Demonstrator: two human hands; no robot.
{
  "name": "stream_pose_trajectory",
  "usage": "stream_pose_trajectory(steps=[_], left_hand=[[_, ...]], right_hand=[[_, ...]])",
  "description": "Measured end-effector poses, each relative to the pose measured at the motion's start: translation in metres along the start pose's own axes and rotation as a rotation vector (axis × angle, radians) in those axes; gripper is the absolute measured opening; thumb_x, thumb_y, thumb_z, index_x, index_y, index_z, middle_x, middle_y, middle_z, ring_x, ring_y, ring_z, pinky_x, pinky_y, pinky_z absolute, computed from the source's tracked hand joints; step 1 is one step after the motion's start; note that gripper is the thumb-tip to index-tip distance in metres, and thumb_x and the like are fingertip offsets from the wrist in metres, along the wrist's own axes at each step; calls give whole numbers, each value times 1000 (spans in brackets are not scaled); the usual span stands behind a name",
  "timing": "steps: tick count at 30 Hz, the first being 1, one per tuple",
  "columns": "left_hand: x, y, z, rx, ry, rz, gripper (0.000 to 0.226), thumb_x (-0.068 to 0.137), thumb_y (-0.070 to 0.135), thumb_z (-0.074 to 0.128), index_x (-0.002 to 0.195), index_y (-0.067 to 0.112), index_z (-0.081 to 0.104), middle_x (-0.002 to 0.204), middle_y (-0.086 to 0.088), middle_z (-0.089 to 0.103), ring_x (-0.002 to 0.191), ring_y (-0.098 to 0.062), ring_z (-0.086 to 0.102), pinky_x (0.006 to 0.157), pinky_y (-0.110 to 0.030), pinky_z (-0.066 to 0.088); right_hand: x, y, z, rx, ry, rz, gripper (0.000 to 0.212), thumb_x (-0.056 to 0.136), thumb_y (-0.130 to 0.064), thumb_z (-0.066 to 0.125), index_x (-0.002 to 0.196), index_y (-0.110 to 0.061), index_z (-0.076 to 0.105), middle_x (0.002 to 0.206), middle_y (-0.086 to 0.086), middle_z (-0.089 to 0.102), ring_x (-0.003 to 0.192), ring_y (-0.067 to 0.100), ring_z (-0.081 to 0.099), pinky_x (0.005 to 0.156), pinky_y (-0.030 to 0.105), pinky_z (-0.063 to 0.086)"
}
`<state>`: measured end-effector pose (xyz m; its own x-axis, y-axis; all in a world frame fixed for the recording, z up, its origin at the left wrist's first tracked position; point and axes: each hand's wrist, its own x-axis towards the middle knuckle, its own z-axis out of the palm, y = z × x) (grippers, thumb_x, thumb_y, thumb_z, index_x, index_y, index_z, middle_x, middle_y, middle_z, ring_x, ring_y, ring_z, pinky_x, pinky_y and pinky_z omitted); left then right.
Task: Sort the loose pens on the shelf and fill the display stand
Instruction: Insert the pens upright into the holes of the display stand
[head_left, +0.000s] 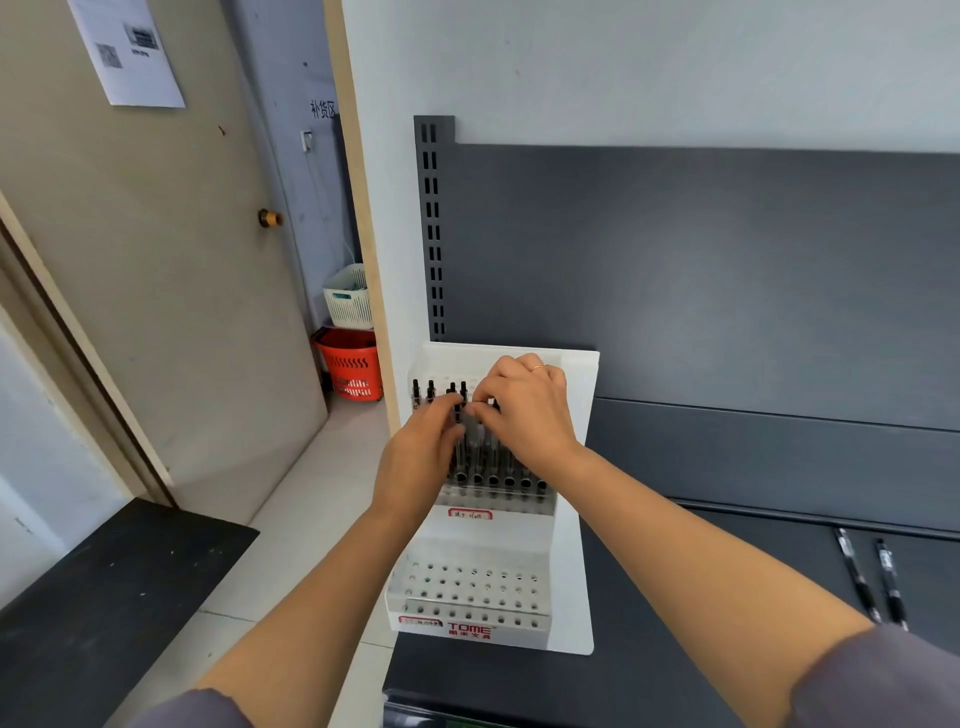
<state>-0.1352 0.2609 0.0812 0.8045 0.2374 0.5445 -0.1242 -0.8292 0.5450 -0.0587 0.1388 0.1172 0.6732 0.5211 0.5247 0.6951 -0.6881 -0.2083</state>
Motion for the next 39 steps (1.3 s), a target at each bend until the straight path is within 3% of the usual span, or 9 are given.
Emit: stream_pose_trajectory(steps=[6,15,18,22,26,30,33,39], left_hand=[[17,5,-8,108,34,-9,18,94,14,52,107,8,63,89,-10,70,78,-27,64,67,-32,49],[25,15,-8,160,4,-91,13,92,18,55,95,7,62,82,-9,70,75,-25,63,66,-37,52],[26,16,-8,173,-10,-113,14,92,19,53,98,9,62,84,-8,69,77,-25,63,64,-34,51],[24,22,-14,140,16,-104,27,94,25,49,120,19,51,87,-3,66,79,-25,62,66,-39,53],[29,43,-16,191,147,41,24,93,23,49,116,18,55,86,2,62,84,-20,56,64,-37,49],[33,80,7,261,110,203,19,92,21,51,109,17,59,90,1,64,84,-21,56,62,-30,41],[28,122,54,290,1,292,20,94,24,47,109,19,58,93,2,64,86,-22,56,68,-35,46],[9,200,158,210,-155,293,22,94,25,44,112,22,56,95,5,63,90,-20,53,74,-34,43]], right_hand=[[8,1,-1,18,-63,-63,18,89,-38,60,92,-24,72,99,-10,60,110,16,41,92,32,23],[1,7,2,71,-60,15,19,89,-43,58,90,-26,66,98,-9,59,105,16,44,88,34,30],[3,6,1,62,-76,11,18,89,-41,59,92,-26,67,103,-8,58,107,17,44,88,33,29],[3,11,-8,153,-76,28,20,90,-44,56,99,-30,67,108,-9,57,112,16,42,90,33,28],[-3,30,-24,165,6,35,21,94,-38,52,104,-26,65,114,-6,57,110,17,46,92,35,34],[-23,63,-43,65,6,37,22,96,-35,49,106,-24,65,113,-5,58,106,18,49,89,34,39],[-54,115,-67,3,-58,24,22,97,-32,48,109,-20,64,110,-2,58,100,20,52,85,34,44],[-127,237,-113,-32,-203,158,23,98,-32,46,108,-23,63,109,-3,58,104,20,50,81,32,46]])
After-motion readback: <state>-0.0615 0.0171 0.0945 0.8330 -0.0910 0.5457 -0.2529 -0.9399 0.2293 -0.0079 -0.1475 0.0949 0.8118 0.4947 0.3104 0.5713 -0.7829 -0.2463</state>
